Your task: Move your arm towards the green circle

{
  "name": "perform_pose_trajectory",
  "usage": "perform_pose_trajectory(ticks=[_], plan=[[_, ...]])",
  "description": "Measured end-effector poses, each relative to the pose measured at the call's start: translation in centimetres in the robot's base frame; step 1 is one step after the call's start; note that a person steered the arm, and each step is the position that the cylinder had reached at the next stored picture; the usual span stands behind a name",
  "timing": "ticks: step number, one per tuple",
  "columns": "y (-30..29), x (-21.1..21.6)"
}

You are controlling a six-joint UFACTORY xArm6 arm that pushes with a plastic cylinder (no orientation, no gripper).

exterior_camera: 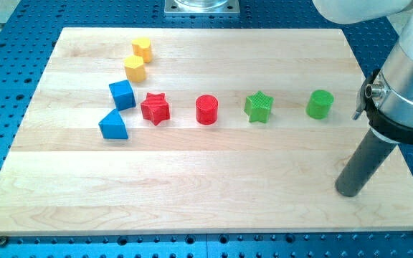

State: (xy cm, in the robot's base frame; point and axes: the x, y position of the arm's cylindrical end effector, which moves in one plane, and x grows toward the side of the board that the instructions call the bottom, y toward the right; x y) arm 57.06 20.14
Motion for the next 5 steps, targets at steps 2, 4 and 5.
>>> perform_pose_trajectory(ticks=[2,4,5], plan=[[-0.8,0.0],[-1.7,-1.8],[-0.1,-1.3]])
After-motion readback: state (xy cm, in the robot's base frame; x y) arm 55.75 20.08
